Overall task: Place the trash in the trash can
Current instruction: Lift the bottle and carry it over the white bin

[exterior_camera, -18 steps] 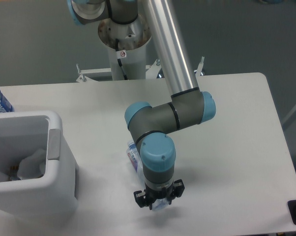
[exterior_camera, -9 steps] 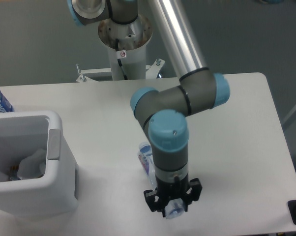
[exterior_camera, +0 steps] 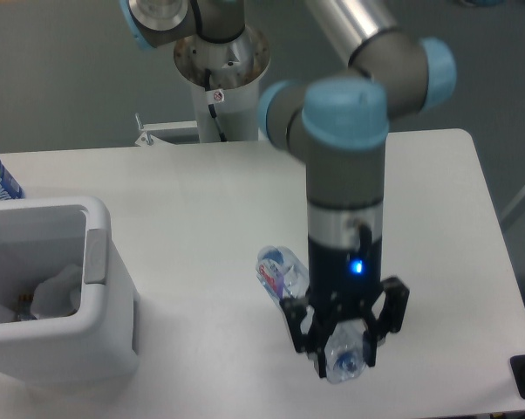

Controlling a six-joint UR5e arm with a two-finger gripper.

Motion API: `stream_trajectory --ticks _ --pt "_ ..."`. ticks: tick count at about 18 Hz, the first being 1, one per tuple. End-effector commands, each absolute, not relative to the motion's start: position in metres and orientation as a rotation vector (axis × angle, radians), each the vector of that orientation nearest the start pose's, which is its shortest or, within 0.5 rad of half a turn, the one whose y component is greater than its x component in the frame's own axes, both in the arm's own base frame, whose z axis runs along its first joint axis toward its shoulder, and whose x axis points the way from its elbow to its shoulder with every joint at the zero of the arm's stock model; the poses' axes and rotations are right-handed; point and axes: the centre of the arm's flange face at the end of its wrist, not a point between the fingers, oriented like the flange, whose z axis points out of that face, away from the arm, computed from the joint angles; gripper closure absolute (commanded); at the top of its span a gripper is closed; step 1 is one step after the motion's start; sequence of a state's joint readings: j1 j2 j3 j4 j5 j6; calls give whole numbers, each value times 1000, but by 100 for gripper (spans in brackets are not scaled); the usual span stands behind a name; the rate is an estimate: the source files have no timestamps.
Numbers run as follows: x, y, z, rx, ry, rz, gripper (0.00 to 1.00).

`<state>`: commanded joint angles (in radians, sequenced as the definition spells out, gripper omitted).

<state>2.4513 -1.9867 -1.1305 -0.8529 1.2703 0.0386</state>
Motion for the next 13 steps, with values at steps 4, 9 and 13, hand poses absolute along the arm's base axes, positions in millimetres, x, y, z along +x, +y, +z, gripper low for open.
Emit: stream_trajectory --ticks 4,9,13 --pt "-419 570 579 -2148 -877 34 41" --pt "-371 592 593 -2132 -869 -29 41" --pt "-326 617 594 -2148 -824 -82 41"
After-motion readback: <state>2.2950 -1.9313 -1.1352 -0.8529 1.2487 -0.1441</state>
